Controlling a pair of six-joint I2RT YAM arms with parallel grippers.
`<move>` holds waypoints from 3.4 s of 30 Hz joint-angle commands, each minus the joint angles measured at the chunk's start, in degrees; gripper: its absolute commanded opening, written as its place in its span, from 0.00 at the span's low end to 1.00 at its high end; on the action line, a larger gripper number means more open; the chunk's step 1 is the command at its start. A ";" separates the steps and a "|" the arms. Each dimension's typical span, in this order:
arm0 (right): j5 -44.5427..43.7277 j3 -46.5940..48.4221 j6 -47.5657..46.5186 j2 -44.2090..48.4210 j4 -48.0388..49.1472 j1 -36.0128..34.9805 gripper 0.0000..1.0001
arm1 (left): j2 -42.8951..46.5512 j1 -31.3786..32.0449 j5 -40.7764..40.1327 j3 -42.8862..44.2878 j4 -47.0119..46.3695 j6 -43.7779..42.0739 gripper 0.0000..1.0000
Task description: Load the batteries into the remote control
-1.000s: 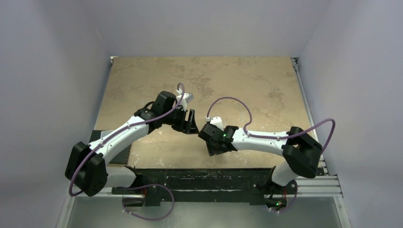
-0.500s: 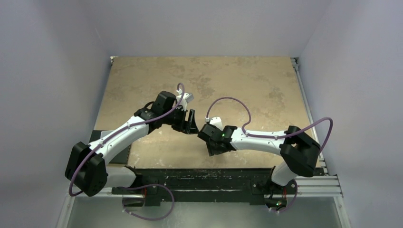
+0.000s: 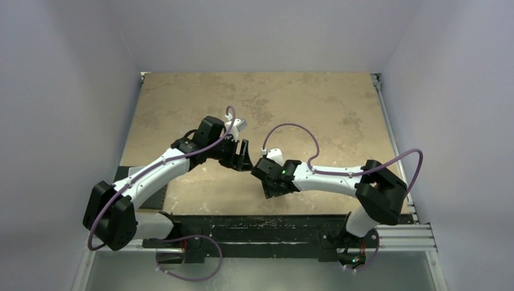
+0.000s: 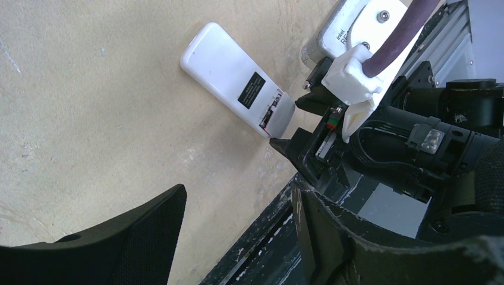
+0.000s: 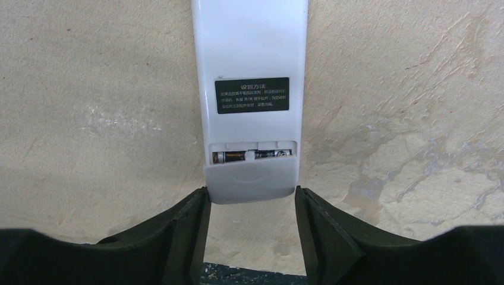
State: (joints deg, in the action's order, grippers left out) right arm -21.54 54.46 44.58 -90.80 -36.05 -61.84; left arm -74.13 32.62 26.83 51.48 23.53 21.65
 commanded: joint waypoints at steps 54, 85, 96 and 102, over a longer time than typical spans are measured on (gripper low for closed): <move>-0.53 -15.34 3.79 31.12 0.82 0.23 0.37 | -45.06 8.08 5.61 39.12 -6.95 5.59 0.35; -1.73 -15.41 4.64 34.25 -1.35 0.23 0.20 | -46.68 8.96 -1.56 31.62 -3.00 2.90 0.00; -2.01 -15.42 5.17 34.41 -2.17 0.23 0.22 | -44.24 8.89 -6.49 29.40 0.47 1.56 0.00; -2.34 -15.27 5.08 34.05 -2.51 0.23 0.24 | -42.29 8.91 -8.78 27.79 1.61 0.99 0.00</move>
State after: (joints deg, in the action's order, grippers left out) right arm -21.61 38.87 48.47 -56.95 -37.45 -61.84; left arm -119.26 41.76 21.98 80.97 22.17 24.77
